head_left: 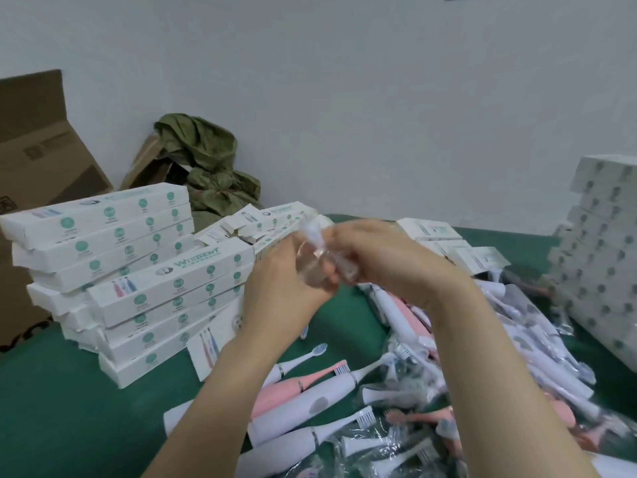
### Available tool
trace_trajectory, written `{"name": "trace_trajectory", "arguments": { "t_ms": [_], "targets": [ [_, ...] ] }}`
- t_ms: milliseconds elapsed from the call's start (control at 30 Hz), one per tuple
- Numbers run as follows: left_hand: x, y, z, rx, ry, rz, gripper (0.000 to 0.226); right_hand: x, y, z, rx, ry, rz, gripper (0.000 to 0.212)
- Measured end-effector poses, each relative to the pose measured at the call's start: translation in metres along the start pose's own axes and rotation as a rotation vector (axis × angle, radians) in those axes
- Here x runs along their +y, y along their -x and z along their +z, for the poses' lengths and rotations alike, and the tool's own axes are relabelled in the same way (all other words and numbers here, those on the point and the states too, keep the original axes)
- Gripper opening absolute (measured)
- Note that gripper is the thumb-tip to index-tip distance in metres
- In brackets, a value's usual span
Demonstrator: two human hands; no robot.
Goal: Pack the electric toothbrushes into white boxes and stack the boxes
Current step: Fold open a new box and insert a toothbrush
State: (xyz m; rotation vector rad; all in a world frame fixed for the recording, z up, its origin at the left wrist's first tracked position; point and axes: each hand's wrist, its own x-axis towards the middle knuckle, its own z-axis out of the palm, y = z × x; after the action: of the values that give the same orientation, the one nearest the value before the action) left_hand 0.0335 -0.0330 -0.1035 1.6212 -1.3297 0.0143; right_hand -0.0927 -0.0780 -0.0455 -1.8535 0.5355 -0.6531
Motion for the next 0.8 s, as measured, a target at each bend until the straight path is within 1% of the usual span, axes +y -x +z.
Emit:
{"name": "trace_trajectory", "arguments": {
  "t_ms": [33, 100, 167, 200, 300, 400, 500, 567, 633, 700, 800],
  "targets": [
    [-0.001, 0.001, 0.0, 0.002, 0.004, 0.002, 0.047, 0.002, 0.0, 0.002, 0.01, 0.121, 0.025, 0.033],
    [-0.004, 0.004, -0.001, 0.01, -0.021, 0.022, 0.047, 0.006, -0.002, 0.001, 0.092, 0.207, 0.065, 0.02],
    [-0.006, 0.004, -0.002, 0.051, -0.031, 0.014, 0.058, 0.009, -0.003, -0.001, 0.156, 0.22, 0.079, 0.013],
    [-0.006, 0.005, -0.004, 0.079, -0.019, 0.009, 0.063, 0.009, -0.003, -0.003, 0.157, 0.234, 0.087, 0.013],
    [-0.006, 0.007, -0.007, 0.111, 0.055, 0.018, 0.064, 0.012, -0.001, -0.003, 0.127, 0.223, 0.094, 0.013],
    [-0.006, 0.009, -0.007, 0.095, 0.114, 0.021, 0.065, 0.015, -0.003, 0.003, 0.202, 0.246, 0.074, 0.009],
    [-0.004, 0.011, -0.007, 0.104, 0.133, 0.041, 0.066, 0.017, -0.009, 0.009, 0.408, 0.154, 0.011, 0.009],
    [-0.004, 0.011, -0.007, 0.117, 0.155, 0.046, 0.068, 0.015, -0.013, 0.011, 0.504, 0.114, -0.013, 0.011],
    [-0.004, 0.012, -0.007, 0.121, 0.161, 0.059, 0.068, 0.012, -0.014, 0.01, 0.525, 0.056, -0.027, 0.014],
    [-0.005, 0.011, -0.007, 0.115, 0.157, 0.06, 0.069, 0.01, -0.015, 0.011, 0.504, -0.052, -0.026, 0.018],
    [-0.007, 0.011, -0.007, 0.139, 0.158, 0.061, 0.07, 0.009, -0.015, 0.015, 0.469, -0.052, -0.014, 0.017]
  ]
}}
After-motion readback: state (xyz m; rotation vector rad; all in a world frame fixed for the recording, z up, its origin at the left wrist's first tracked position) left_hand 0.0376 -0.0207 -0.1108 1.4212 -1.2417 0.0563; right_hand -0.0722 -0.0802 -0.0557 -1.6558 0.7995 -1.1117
